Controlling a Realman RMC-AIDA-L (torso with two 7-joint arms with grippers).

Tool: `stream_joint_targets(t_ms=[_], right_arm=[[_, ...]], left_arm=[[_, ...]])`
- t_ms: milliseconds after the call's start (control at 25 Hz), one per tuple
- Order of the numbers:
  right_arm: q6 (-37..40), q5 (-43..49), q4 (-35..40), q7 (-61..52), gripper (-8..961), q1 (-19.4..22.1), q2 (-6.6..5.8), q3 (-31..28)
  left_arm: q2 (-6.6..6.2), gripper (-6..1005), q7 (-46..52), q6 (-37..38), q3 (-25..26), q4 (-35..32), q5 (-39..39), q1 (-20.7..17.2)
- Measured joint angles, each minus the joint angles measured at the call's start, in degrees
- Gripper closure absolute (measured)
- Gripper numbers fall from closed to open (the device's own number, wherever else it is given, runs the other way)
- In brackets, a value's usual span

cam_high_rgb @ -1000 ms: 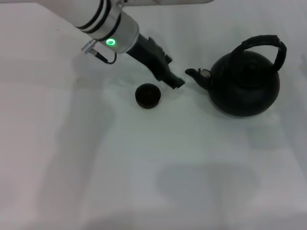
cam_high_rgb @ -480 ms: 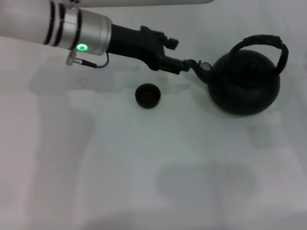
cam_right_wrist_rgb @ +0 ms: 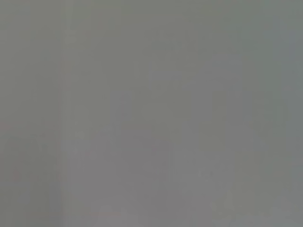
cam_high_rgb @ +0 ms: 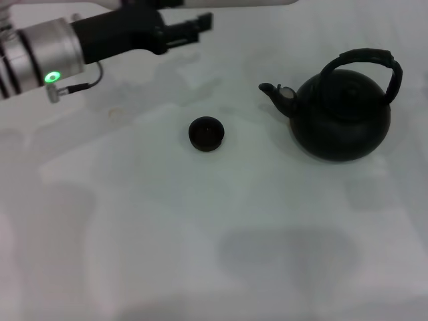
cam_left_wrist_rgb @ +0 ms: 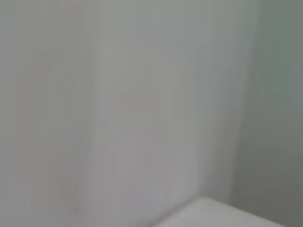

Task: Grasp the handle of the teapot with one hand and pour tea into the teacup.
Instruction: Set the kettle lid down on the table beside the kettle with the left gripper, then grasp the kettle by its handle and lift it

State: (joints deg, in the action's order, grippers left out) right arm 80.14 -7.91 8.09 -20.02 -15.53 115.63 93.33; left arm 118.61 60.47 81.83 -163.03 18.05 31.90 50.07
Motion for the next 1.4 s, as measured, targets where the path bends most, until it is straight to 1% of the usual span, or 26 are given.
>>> stream_joint_targets(t_ms=[40, 200, 280, 320, 360, 480, 560, 640, 800, 1000, 1160, 1400], right_arm=[[0.69, 0.00, 0.00, -0.96, 188, 0.06, 0.01, 0.00], [2.56, 0.07, 0.01, -5.71, 189, 0.11, 0.02, 0.12], [2.83, 0.41, 0.03, -8.12, 190, 0.12, 0.02, 0.43], [2.82, 0.52, 0.02, -8.47, 190, 0.11, 0.02, 0.65], [2.77, 0.61, -0.03, -8.76, 191, 0.09, 0.00, 0.94], [2.58, 0.75, -0.33, -8.88, 192, 0.09, -0.14, 3.26], [2.98, 0.79, -0.28, -9.61, 193, 0.42, -0.25, 5.30], [3.77, 0.80, -0.25, -11.50, 193, 0.82, -0.33, 7.09], [6.05, 0.80, -0.66, -16.54, 195, 1.63, -0.87, 11.85], [7.16, 1.06, -1.78, -18.28, 197, 2.52, -1.05, 16.39], [6.10, 3.42, -3.41, -18.54, 198, 1.64, -0.95, 17.72], [3.64, 4.33, -3.25, -18.54, 201, 0.47, -0.46, 18.42]], left_arm=[[0.07, 212, -1.42, 0.07, 0.00, -0.46, 2.74, -1.59], [0.17, 213, -5.32, 0.11, -0.03, -2.47, 9.66, -6.13], [0.21, 213, -9.63, 0.14, -0.02, -5.33, 16.93, -10.26], [0.22, 214, -10.56, 0.15, -0.01, -5.99, 18.44, -11.07], [0.24, 214, -13.01, 0.15, -0.01, -7.71, 22.42, -13.21], [0.34, 215, -17.18, -0.15, -0.01, -10.41, 28.98, -16.27], [0.40, 215, -21.64, -0.47, 0.00, -13.08, 33.55, -18.61], [0.40, 216, -25.13, -0.63, -0.01, -15.15, 36.12, -19.97], [0.47, 216, -29.34, -4.42, 0.06, -18.99, 41.52, -21.65], [0.55, 218, -31.09, -7.40, 0.08, -20.79, 44.29, -22.43], [0.57, 218, -31.46, -7.66, 0.09, -21.26, 45.58, -23.07], [0.57, 225, -31.35, -8.46, 0.08, -21.33, 45.73, -23.75]])
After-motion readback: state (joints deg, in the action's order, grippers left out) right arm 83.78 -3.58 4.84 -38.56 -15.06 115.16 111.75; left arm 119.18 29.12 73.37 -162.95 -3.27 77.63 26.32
